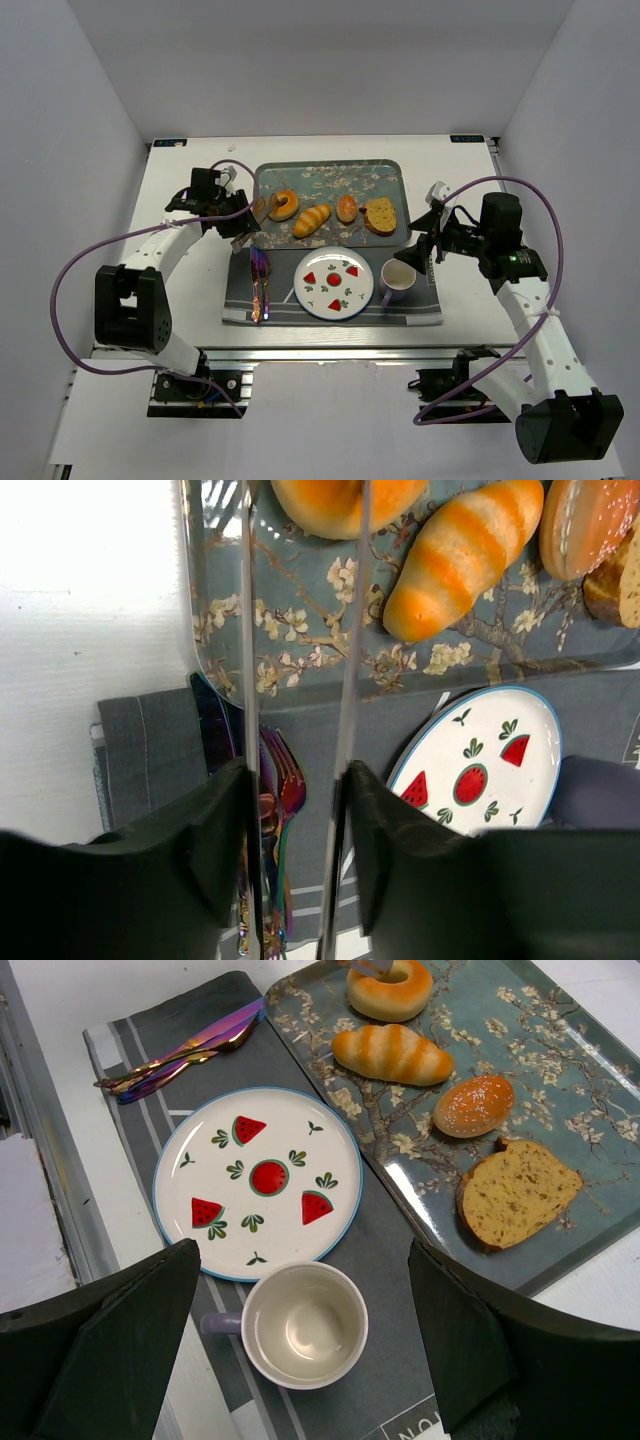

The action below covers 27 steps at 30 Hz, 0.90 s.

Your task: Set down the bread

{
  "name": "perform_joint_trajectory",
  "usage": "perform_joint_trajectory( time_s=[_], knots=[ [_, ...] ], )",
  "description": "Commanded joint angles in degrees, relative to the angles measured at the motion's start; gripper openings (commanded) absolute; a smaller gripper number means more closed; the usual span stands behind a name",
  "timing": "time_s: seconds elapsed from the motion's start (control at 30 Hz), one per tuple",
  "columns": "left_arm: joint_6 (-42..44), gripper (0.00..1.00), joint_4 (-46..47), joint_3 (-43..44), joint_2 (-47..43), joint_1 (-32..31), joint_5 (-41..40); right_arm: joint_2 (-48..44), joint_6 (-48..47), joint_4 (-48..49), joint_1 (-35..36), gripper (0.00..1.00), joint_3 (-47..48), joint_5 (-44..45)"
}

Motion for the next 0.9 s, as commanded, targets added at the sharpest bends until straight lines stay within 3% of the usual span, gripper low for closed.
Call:
perform_joint_trajectory(
  time_s=[0.0, 0.1, 0.13, 0.3, 0.43, 0.67, 0.87],
  knots=[
    [0.73, 0.5, 0.75, -0.03, -0.2, -0.36, 1.15, -0.38, 0.96, 1.41, -0.41, 0.89, 0.21, -1.48],
    [0.12, 0.32, 1.72, 0.23, -1.08, -0.36, 2.03, -0.56, 0.96, 1.06, -0.5, 0.89, 0.21, -1.57],
    [-0.32, 0.19, 1.89, 0.67, -1.43, -0.36, 2.12, -0.56, 0.96, 1.06, -0.5, 0.89, 0.12, -1.48],
    [-1.64, 0.01, 1.37, 2.87, -5.29, -0.36, 3.61, -0.91, 0.87, 0.62, -0.68, 0.89, 0.12, -1.57],
    [-2.87, 0.0, 0.67, 2.17, -12.31, -0.36, 5.53, -1.18, 1.05, 0.53, -0.85, 0.89, 0.21, -1.66],
    [-5.5, 0.0, 0.75, -9.23, -25.14, -1.58, 15.12, -1.18, 1.05, 0.53, -0.94, 0.89, 0.47, -1.92],
    [-8.05, 0.0, -1.61, -16.28, -32.01, -10.37, 15.75, -0.83, 0.17, -0.35, -1.03, 0.89, 1.44, -1.84]
  ],
)
